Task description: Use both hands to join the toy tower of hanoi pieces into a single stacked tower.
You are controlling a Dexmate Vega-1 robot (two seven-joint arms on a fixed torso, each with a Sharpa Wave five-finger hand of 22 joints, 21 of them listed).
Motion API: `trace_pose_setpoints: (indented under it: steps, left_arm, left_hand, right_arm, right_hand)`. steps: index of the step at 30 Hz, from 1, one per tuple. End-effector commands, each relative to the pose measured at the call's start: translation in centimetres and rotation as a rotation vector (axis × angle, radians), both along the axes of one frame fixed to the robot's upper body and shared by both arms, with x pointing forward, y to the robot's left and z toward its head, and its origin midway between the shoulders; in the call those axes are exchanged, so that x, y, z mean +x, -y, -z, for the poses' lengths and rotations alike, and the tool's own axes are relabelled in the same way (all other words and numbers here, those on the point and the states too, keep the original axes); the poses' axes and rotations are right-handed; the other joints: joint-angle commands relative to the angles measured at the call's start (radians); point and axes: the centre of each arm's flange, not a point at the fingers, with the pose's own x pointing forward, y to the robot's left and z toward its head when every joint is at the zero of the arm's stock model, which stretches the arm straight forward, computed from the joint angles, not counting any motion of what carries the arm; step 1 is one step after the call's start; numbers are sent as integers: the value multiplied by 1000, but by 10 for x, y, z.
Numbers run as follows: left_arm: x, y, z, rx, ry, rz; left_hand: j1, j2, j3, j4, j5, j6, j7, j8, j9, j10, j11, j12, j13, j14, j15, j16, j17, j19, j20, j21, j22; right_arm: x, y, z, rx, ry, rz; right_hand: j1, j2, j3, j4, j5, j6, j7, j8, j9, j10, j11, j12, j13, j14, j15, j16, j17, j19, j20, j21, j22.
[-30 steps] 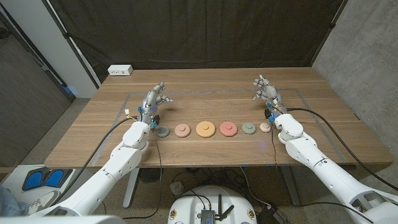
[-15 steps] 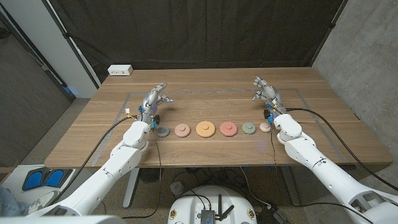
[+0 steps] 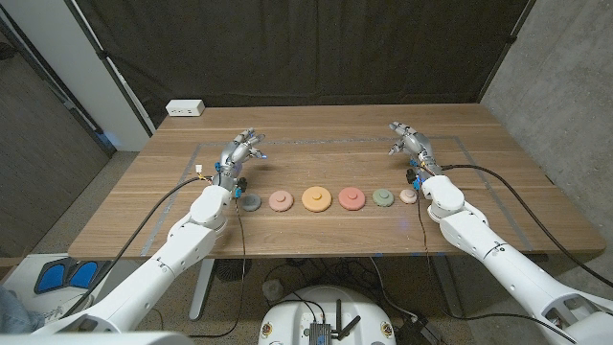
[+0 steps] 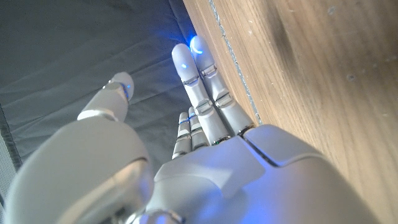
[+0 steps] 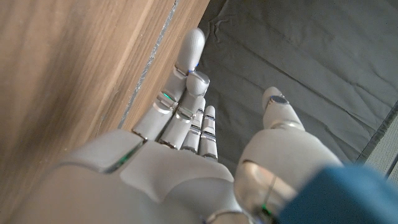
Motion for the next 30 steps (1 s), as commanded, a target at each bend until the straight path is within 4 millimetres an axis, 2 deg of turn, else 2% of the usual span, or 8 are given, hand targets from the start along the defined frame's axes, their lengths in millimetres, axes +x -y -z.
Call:
trace_pose_setpoints:
  steps: [1, 11, 23, 30]
  left_arm:
    - [-2, 3, -4, 48, 14, -70]
    - [-3, 3, -6, 76, 19, -111]
    - [-7, 3, -2, 76, 27, -130]
    - [-15, 10, -2, 78, 40, -129]
  left_hand:
    - [41, -9, -8, 7, 9, 25, -7, 11, 4, 26, -13, 14, 11, 15, -79, 20, 1, 14, -92, 17, 3]
    - [82, -22, -28, 11, 13, 35, -14, 12, 7, 36, -20, 22, 23, 26, -79, 39, -8, 17, -98, 36, 5]
    - [114, -24, -51, 18, 15, 59, -10, 18, 9, 57, -21, 32, 34, 38, -79, 56, -22, 21, -102, 56, 8]
    - [124, -23, -61, 21, 16, 64, -12, 19, 10, 64, -23, 35, 39, 45, -79, 65, -27, 21, -104, 64, 9]
  right_arm:
    - [-6, 1, -2, -47, -6, 76]
    - [-10, -1, -5, -82, 4, 122]
    - [-14, -2, 3, -69, -2, 126]
    - [-24, 1, 2, -102, 17, 139]
  right_hand:
    - [40, -13, 11, -1, 6, -3, -18, 0, 5, 6, -16, 1, 8, 0, -84, 11, 0, -2, -26, 13, 2]
    - [101, -27, 10, 8, 3, -6, -27, 3, 10, 7, -27, 4, 24, 3, -83, 21, -13, -7, -26, 22, -6]
    - [123, -25, 8, 13, 1, -2, -31, 6, 12, 11, -30, 6, 32, 11, -83, 28, -16, -6, -25, 28, -10]
    - [129, -22, 6, 16, 1, 5, -31, 9, 14, 13, -30, 8, 36, 12, -83, 28, -21, -8, -25, 30, -14]
